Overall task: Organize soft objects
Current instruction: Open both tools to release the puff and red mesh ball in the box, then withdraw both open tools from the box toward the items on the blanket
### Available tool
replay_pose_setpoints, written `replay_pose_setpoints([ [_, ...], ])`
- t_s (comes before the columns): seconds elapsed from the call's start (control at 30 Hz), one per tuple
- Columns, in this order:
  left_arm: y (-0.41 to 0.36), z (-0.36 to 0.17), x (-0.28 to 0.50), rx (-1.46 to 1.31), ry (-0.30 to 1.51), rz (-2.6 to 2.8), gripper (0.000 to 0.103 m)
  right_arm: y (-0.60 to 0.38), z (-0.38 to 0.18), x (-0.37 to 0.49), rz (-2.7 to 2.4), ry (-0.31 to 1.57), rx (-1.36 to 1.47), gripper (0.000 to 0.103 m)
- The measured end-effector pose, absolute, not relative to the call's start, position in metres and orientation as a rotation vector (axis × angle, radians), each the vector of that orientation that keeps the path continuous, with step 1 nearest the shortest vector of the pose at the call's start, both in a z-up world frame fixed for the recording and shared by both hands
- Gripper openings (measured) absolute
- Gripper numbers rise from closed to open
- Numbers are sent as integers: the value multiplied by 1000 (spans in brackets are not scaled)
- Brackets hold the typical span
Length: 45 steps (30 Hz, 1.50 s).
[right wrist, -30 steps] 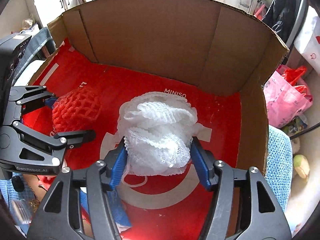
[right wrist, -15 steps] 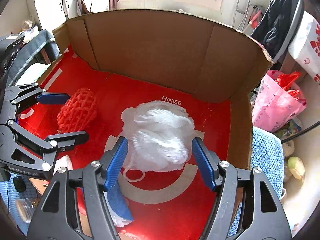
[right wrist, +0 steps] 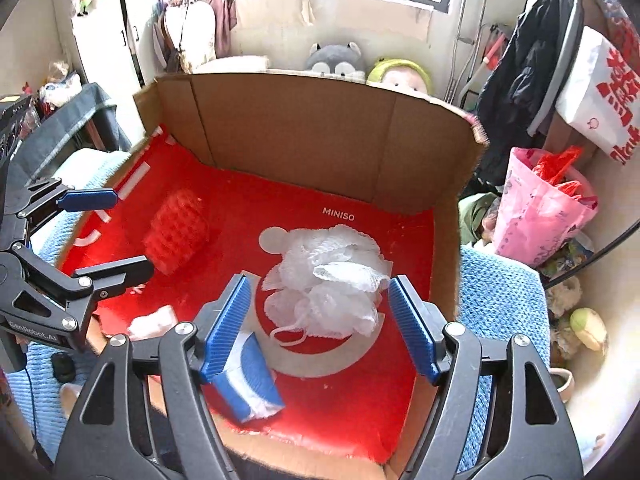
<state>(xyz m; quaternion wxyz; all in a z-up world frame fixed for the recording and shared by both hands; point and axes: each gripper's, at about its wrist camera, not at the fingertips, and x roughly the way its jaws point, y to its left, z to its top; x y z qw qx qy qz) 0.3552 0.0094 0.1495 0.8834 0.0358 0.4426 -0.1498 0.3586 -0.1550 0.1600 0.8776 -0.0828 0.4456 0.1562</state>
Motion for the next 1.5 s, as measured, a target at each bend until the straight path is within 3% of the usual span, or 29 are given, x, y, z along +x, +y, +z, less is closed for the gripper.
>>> replay_pose_setpoints([
  [0.4, 17, 187, 286, 12, 781, -283, 103, -170, 204, 292, 348, 808, -118, 80],
  [0.67, 14, 203, 233, 22, 691, -267, 103, -185, 224, 238, 354, 728, -92, 81],
  [0.83, 14, 208, 197, 9, 623, -257, 103, -190, 233, 196, 353, 656, -99, 89],
  [1.13, 10, 205, 124, 17, 470, -243, 103, -191, 232, 124, 359, 552, -93, 90],
  [1.23, 7, 197, 104, 11, 454, -237, 103, -190, 225, 102, 354, 522, -94, 95],
  [1.5, -3, 177, 69, 14, 452, -246, 103, -194, 202, 64, 339, 514, -61, 96],
])
